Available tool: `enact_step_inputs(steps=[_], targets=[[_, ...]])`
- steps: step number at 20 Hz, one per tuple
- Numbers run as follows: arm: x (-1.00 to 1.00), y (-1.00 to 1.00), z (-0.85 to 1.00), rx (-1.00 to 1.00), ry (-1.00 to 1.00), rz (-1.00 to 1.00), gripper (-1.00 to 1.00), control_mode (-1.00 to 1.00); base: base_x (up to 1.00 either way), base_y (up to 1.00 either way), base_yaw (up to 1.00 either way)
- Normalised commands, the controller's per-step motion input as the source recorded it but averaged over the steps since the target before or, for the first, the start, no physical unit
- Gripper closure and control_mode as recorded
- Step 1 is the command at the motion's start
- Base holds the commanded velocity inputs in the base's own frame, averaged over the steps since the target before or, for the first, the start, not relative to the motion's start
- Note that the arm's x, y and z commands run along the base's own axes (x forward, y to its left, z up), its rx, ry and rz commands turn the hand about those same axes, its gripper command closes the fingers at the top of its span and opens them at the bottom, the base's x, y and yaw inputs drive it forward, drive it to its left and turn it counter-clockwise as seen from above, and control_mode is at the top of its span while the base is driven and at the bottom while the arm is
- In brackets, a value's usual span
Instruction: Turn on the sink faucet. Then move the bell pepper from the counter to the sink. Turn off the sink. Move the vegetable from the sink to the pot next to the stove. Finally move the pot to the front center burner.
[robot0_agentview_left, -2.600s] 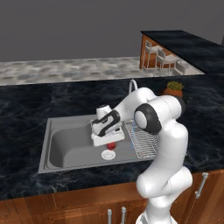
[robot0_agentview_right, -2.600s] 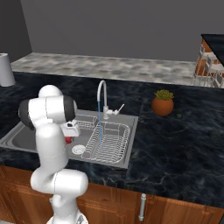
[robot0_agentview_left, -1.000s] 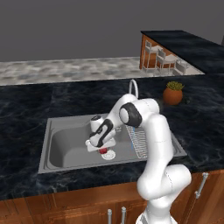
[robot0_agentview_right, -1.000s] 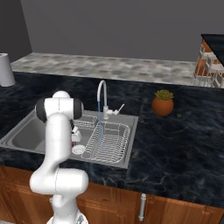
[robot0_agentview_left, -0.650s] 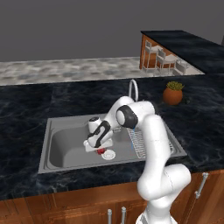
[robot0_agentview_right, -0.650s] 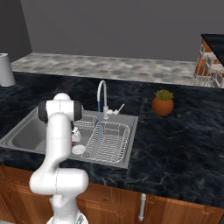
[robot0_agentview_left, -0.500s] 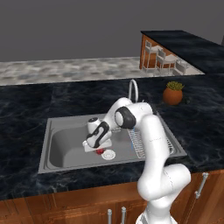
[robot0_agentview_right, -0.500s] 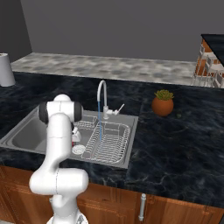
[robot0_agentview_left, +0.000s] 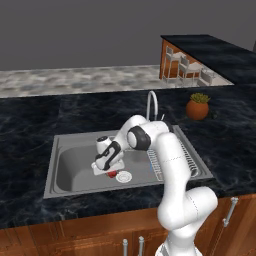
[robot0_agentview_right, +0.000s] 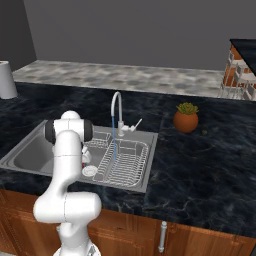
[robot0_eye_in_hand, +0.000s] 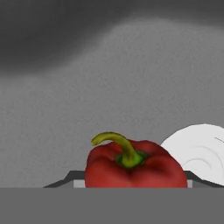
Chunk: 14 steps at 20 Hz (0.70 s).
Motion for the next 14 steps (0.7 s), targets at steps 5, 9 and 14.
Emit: enact_step_inputs(steps=[5,9,14], targets=[[0.01,0.01,-0.11,0.0,0.0,0.0,-1.0,-1.0,0.0,0.0,0.0],[-0.03,0.0,0.06,0.02,0.0,0.0,-1.0,-1.0,0.0,0.0,0.0],[-0.03,-0.02,0.18,0.0,0.0,0.0,-1.0,-1.0,0.0,0.0,0.0]])
